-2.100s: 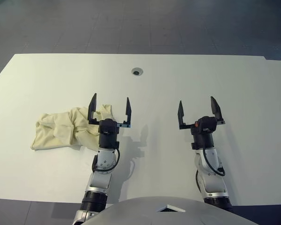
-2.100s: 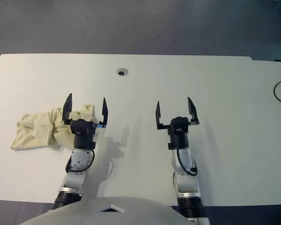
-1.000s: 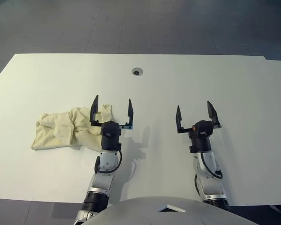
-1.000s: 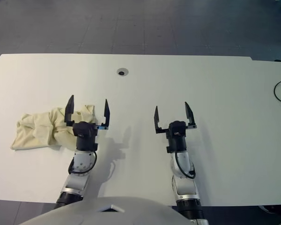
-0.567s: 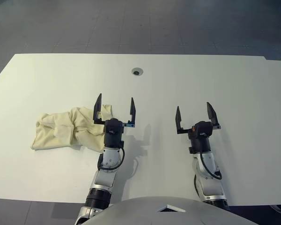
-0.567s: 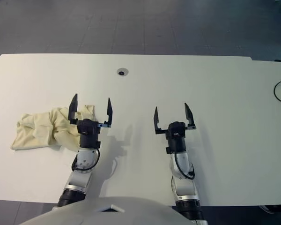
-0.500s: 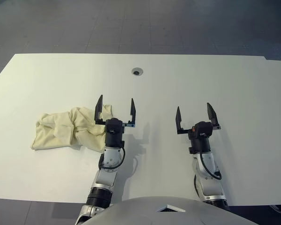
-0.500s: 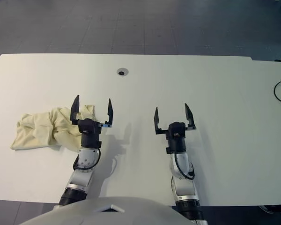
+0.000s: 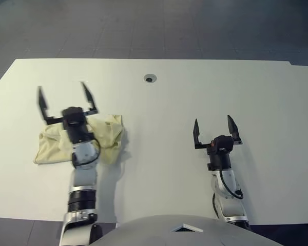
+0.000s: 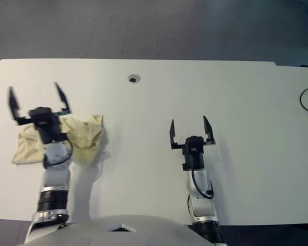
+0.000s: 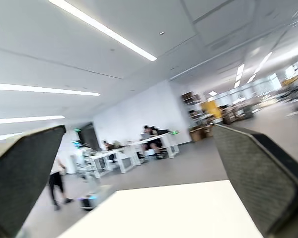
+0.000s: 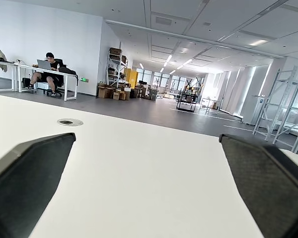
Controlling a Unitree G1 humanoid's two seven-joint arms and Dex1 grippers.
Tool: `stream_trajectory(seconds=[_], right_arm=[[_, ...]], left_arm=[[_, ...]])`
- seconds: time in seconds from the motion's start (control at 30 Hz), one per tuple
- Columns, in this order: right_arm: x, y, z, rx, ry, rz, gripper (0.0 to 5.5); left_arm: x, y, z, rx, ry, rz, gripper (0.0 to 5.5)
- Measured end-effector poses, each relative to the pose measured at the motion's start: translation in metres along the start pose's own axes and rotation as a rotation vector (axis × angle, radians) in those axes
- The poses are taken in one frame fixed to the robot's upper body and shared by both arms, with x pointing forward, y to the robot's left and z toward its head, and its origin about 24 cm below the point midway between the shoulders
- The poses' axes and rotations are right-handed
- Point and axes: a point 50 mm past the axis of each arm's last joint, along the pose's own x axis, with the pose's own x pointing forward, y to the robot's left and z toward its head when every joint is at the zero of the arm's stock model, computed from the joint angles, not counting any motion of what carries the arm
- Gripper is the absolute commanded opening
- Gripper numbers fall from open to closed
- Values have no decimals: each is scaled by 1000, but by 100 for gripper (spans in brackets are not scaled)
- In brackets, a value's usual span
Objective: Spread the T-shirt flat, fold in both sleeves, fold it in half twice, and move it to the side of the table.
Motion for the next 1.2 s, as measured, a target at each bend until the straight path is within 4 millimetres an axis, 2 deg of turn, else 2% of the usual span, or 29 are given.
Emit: stream_trajectory(seconds=[0.07, 0.17, 0.4, 0.57, 0.63, 0.83, 1.1, 1.2], right_arm=[[-3, 0, -1, -4, 8, -4, 539], [-7, -1, 0, -9, 14, -8, 539], [-13, -5, 2, -20, 21, -23, 539], [-15, -8, 5, -27, 16, -32, 539], [-15, -9, 5, -29, 15, -32, 539], [-15, -9, 5, -33, 20, -25, 539], [-15, -10, 4, -38, 27, -9, 539], [-15, -10, 4, -39, 28, -3, 539]], left_arm=[[7, 21, -10, 167, -16, -16, 540], [9, 34, -22, 289, 5, -63, 540], [-14, 55, -72, 697, 215, -339, 540], [-34, 43, -90, 781, 371, -534, 540], [-33, 42, -90, 798, 392, -549, 540], [-34, 30, -81, 727, 414, -604, 540], [-58, -41, -35, 112, 432, -699, 540], [-66, -58, -22, 26, 426, -723, 540]])
